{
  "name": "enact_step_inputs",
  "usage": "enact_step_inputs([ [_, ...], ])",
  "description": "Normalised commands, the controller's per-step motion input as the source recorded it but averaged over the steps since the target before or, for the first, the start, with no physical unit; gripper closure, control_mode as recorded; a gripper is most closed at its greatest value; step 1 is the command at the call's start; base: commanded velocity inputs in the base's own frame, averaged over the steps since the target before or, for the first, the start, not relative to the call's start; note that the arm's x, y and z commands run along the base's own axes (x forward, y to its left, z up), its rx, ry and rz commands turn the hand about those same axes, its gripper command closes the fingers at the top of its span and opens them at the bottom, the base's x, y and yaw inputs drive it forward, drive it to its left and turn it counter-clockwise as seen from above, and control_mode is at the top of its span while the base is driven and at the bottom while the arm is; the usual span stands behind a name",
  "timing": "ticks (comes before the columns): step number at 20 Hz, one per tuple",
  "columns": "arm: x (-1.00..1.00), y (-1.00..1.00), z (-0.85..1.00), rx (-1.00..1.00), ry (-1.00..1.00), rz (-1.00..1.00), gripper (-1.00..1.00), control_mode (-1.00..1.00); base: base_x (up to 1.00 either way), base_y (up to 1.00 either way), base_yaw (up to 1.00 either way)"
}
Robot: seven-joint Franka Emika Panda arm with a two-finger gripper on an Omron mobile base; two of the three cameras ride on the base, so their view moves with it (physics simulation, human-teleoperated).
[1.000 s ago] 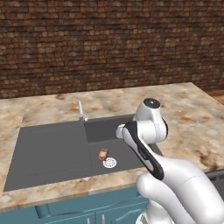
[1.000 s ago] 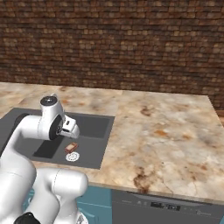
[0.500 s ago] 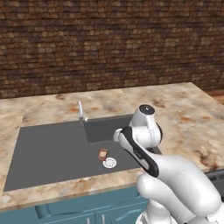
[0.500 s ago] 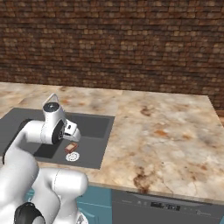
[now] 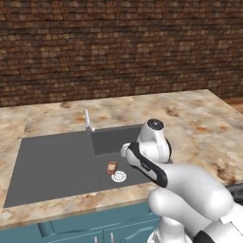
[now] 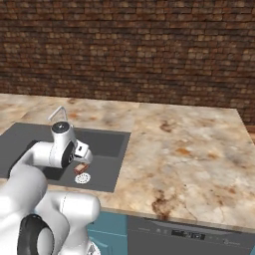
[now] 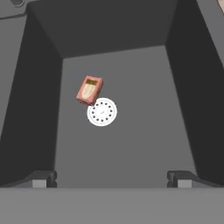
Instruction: Pick up the dish brush and bar soap from the sink, and place them back in the cabinet, and close the cabinet door.
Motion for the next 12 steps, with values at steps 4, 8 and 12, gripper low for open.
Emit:
enact_step_inputs([
  [4,0.19,0.14,-0.17,0.0,0.0,0.0,-1.0,-1.0,0.0,0.0,0.0],
  [8,0.15,0.12,-0.13,0.0,0.0,0.0,-1.0,-1.0,0.0,0.0,0.0],
  [12,0.18,0.12,-0.16,0.0,0.0,0.0,-1.0,-1.0,0.0,0.0,0.0],
])
